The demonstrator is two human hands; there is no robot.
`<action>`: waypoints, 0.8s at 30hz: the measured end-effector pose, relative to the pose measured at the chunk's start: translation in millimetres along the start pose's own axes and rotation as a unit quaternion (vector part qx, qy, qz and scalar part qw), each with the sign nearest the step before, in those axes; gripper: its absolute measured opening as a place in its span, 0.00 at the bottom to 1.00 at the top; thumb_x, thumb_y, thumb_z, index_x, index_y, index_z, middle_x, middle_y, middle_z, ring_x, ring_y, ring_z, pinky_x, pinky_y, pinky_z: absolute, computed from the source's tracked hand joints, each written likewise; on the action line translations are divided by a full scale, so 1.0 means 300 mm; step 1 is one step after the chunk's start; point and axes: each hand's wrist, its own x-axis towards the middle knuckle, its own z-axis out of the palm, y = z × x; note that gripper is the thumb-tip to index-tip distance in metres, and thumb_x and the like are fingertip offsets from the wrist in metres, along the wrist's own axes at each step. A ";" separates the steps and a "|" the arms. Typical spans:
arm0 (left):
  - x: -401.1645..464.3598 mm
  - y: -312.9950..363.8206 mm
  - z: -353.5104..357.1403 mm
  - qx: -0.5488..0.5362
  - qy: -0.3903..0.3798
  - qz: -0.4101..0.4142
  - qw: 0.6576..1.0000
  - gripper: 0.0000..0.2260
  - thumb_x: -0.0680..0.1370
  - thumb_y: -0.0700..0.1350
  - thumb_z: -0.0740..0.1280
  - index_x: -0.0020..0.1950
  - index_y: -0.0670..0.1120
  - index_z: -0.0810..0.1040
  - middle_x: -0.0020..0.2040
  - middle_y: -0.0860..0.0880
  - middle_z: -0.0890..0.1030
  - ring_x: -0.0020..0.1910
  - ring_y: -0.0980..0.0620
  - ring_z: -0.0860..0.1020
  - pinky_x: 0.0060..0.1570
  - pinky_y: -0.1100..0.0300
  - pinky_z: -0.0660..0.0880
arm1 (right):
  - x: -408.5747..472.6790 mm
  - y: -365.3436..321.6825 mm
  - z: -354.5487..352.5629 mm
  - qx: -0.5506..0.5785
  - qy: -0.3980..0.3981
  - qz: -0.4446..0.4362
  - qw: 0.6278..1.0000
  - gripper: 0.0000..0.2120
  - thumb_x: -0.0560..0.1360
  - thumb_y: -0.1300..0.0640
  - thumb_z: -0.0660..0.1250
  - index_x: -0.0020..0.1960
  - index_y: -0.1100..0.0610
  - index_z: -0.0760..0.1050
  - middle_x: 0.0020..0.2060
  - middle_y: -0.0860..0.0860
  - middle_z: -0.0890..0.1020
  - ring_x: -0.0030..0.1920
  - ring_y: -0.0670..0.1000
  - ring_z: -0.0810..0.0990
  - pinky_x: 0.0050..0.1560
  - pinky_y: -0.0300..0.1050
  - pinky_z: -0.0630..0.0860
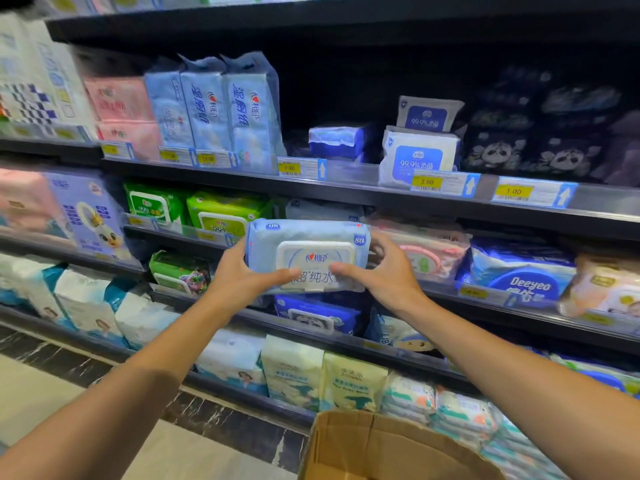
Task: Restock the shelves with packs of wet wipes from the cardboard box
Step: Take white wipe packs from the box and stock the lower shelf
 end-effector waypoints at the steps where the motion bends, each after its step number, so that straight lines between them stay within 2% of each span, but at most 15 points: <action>1: 0.028 -0.002 -0.002 0.003 0.011 0.001 1.000 0.24 0.66 0.44 0.81 0.59 0.50 0.78 0.50 0.54 0.84 0.46 0.59 0.83 0.39 0.67 0.79 | 0.016 -0.003 0.020 0.002 0.025 0.004 1.000 0.28 0.62 0.51 0.83 0.59 0.52 0.78 0.51 0.43 0.84 0.50 0.37 0.82 0.46 0.31 0.77; 3: 0.094 -0.020 -0.011 0.002 0.042 -0.006 0.999 0.21 0.68 0.49 0.80 0.58 0.48 0.80 0.50 0.51 0.85 0.45 0.56 0.82 0.41 0.63 0.79 | 0.056 -0.008 0.059 0.020 0.058 0.032 0.998 0.20 0.64 0.49 0.82 0.52 0.50 0.81 0.46 0.44 0.86 0.46 0.40 0.84 0.46 0.39 0.81; 5: 0.155 -0.041 -0.019 0.007 0.066 -0.013 0.998 0.18 0.70 0.54 0.78 0.54 0.46 0.82 0.49 0.48 0.85 0.42 0.54 0.80 0.40 0.61 0.76 | 0.096 0.001 0.087 0.046 0.079 0.076 0.993 0.14 0.65 0.47 0.81 0.46 0.51 0.82 0.43 0.46 0.87 0.45 0.45 0.86 0.51 0.50 0.83; 6: 0.178 -0.048 -0.021 0.014 0.069 -0.013 0.997 0.18 0.71 0.55 0.77 0.53 0.44 0.82 0.47 0.48 0.85 0.41 0.54 0.79 0.38 0.63 0.74 | 0.114 0.010 0.099 0.048 0.081 0.090 0.991 0.15 0.65 0.45 0.81 0.46 0.52 0.83 0.43 0.46 0.87 0.45 0.46 0.86 0.53 0.53 0.82; 8: 0.220 -0.059 -0.020 0.021 0.066 -0.007 0.998 0.17 0.73 0.56 0.75 0.54 0.45 0.82 0.47 0.49 0.84 0.41 0.54 0.79 0.35 0.66 0.73 | 0.143 0.013 0.121 0.053 0.086 0.102 0.990 0.25 0.61 0.37 0.79 0.50 0.53 0.84 0.44 0.46 0.87 0.46 0.47 0.86 0.54 0.56 0.82; 9: 0.240 -0.063 -0.015 0.018 0.067 -0.007 0.998 0.18 0.73 0.56 0.75 0.55 0.45 0.81 0.47 0.50 0.83 0.42 0.54 0.79 0.35 0.65 0.73 | 0.155 0.014 0.130 0.059 0.093 0.106 0.988 0.29 0.58 0.35 0.78 0.51 0.52 0.84 0.45 0.46 0.87 0.47 0.48 0.86 0.55 0.56 0.82; 11: 0.274 -0.075 -0.005 0.006 0.069 -0.011 0.998 0.19 0.74 0.57 0.74 0.58 0.46 0.80 0.50 0.49 0.83 0.44 0.53 0.80 0.40 0.61 0.75 | 0.179 0.014 0.142 0.081 0.107 0.105 0.985 0.30 0.58 0.34 0.77 0.52 0.51 0.84 0.46 0.46 0.87 0.49 0.49 0.86 0.56 0.57 0.81; 14: 0.310 -0.126 0.017 -0.029 0.070 -0.025 0.997 0.24 0.72 0.62 0.74 0.60 0.49 0.80 0.54 0.49 0.84 0.51 0.51 0.82 0.47 0.55 0.79 | 0.199 0.008 0.151 0.094 0.111 0.098 0.985 0.21 0.65 0.42 0.78 0.53 0.51 0.82 0.47 0.46 0.87 0.50 0.49 0.86 0.52 0.54 0.83; 15: 0.319 -0.145 0.027 -0.044 0.070 -0.031 0.996 0.24 0.72 0.62 0.73 0.61 0.49 0.80 0.55 0.50 0.84 0.52 0.51 0.82 0.48 0.55 0.79 | 0.205 0.013 0.151 0.101 0.109 0.094 0.984 0.19 0.68 0.47 0.78 0.56 0.51 0.82 0.48 0.45 0.86 0.50 0.48 0.85 0.49 0.50 0.84; 17: 0.341 -0.166 0.048 -0.066 0.079 -0.039 0.994 0.21 0.76 0.60 0.71 0.63 0.48 0.78 0.56 0.51 0.84 0.53 0.52 0.81 0.45 0.61 0.77 | 0.216 0.020 0.150 0.109 0.108 0.082 0.985 0.18 0.71 0.54 0.77 0.60 0.54 0.80 0.50 0.45 0.85 0.51 0.45 0.84 0.44 0.39 0.81; 20: 0.380 -0.148 0.077 -0.052 0.091 -0.037 0.994 0.21 0.78 0.58 0.69 0.64 0.47 0.73 0.54 0.52 0.80 0.48 0.54 0.78 0.41 0.63 0.73 | 0.232 0.016 0.154 0.090 0.138 0.057 0.985 0.16 0.74 0.58 0.75 0.60 0.57 0.79 0.51 0.46 0.85 0.52 0.44 0.83 0.51 0.39 0.80; 24: 0.424 -0.120 0.079 -0.039 0.053 -0.012 0.998 0.20 0.79 0.55 0.68 0.67 0.48 0.73 0.59 0.52 0.79 0.54 0.55 0.78 0.48 0.63 0.73 | 0.242 0.025 0.175 0.083 0.177 0.036 0.980 0.12 0.75 0.60 0.73 0.57 0.56 0.79 0.49 0.46 0.84 0.51 0.45 0.83 0.54 0.39 0.78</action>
